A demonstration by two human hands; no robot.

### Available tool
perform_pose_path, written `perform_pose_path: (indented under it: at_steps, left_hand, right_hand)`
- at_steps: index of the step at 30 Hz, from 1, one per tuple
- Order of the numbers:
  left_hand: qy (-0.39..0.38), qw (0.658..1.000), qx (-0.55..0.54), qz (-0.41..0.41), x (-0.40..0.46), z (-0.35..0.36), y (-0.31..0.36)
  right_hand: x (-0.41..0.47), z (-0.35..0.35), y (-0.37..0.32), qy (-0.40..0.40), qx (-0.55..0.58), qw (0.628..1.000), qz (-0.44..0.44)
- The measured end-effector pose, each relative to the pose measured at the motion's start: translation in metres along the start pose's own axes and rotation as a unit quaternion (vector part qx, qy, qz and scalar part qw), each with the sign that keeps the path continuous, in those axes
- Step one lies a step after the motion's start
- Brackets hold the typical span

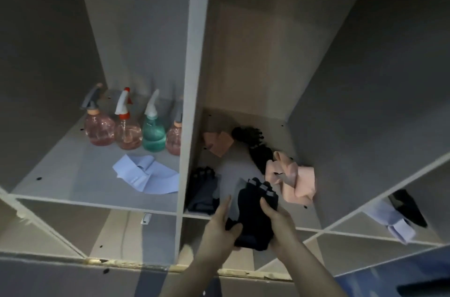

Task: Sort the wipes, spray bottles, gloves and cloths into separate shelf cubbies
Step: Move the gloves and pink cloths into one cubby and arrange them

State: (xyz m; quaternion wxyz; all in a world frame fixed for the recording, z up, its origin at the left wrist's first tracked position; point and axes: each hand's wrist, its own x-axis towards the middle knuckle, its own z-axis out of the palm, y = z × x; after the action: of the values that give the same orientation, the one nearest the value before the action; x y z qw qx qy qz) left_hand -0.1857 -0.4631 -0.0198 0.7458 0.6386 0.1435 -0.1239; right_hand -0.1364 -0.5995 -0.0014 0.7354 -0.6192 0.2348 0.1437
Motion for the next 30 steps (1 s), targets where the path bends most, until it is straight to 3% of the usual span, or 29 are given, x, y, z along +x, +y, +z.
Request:
perform_pose_path:
  at_steps: [4,6,8,9,11,14,16,17,20,23,25,28,30]
  left_hand:
    - [0.113,0.993,-0.017,0.001,0.042,0.019,-0.012]
    - [0.13,0.991,0.006,-0.007,0.057,0.024,-0.013]
    - [0.163,0.98,0.111,0.023,0.068,0.026,-0.015]
    - [0.195,0.953,0.224,0.061,0.074,0.023,-0.018]
    - [0.233,0.858,0.438,0.135,0.086,0.01,-0.026]
    - [0.148,0.773,0.609,0.093,0.1,-0.008,-0.035]
    - [0.086,0.735,0.671,0.039,0.105,-0.019,-0.04]
    - [0.096,0.717,0.688,0.058,0.107,-0.025,-0.047]
    - [0.074,0.722,0.688,0.016,0.109,-0.034,-0.056]
    - [0.076,0.731,0.676,0.054,0.103,-0.034,-0.051]
    - [0.047,0.745,0.665,0.022,0.102,-0.034,-0.053]
    - [0.053,0.768,0.638,0.02,0.101,-0.027,-0.039]
    - [0.092,0.736,0.665,0.086,0.102,-0.019,-0.033]
  right_hand:
    - [0.052,-0.02,-0.002,-0.13,-0.11,0.985,0.04]
    - [0.074,-0.025,0.001,-0.142,-0.169,0.975,0.024]
    - [0.096,-0.027,0.004,-0.138,-0.163,0.977,0.016]
    - [0.108,-0.027,0.006,-0.139,-0.155,0.978,0.015]
    - [0.128,-0.026,0.01,-0.151,-0.154,0.976,0.026]
    - [0.142,-0.024,0.016,-0.185,-0.166,0.967,0.058]
    - [0.147,-0.023,0.018,-0.189,-0.182,0.963,0.059]
    - [0.148,-0.023,0.02,-0.189,-0.192,0.961,0.057]
    - [0.153,-0.021,0.027,-0.158,-0.19,0.968,0.038]
    - [0.151,-0.014,0.032,-0.116,-0.167,0.979,0.022]
    - [0.151,-0.01,0.038,-0.112,-0.215,0.97,-0.002]
    - [0.149,-0.008,0.043,-0.084,-0.392,0.912,-0.088]
    - [0.145,-0.013,0.041,-0.061,-0.516,0.84,-0.155]
